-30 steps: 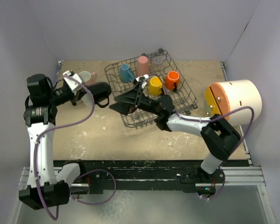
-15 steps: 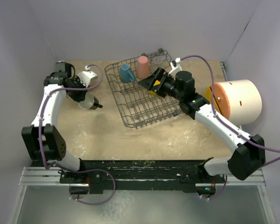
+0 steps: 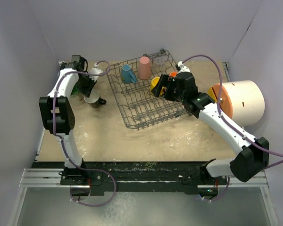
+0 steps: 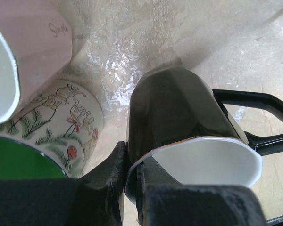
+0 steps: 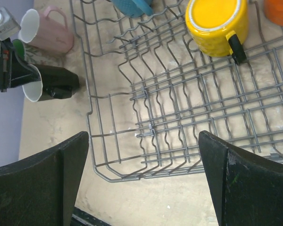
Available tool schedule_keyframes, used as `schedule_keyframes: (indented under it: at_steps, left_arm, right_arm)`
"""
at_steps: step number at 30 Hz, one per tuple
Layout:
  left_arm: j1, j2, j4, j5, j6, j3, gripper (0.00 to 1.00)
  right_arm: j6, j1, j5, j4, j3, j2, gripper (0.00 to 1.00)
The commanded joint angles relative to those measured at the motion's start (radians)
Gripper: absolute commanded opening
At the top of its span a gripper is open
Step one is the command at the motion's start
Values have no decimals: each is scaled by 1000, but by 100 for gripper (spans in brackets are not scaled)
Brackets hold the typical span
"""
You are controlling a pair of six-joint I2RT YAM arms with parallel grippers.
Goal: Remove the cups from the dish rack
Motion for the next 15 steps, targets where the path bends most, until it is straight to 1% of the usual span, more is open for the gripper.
schedule_keyframes:
  at_steps: [1,10,11,12,13,15]
  left_arm:
    - [-22,37,-45,-14,-16,107,0]
    - [-34,116,-43,-7,-46,184,0]
    - [-37,125,-43,-16,-49,192,4]
    - [-42,134,-43,-25,-54,202,14]
    - [-46,140,-46,-34,-60,207,20]
    - [-51,140,-40,-45,-65,206,25]
  right_arm:
    - [-32,-5,41,-9,-11,-16,100]
    - [-22,-6,33,2,-22,-17,100]
    - [-22,-6,35,4,-23,-17,100]
    - [-23,-6,39,4,-24,-17,100]
    - [-28,-6,45,4,-24,-16,100]
    - [-41,-6,60,-3,-19,-12,100]
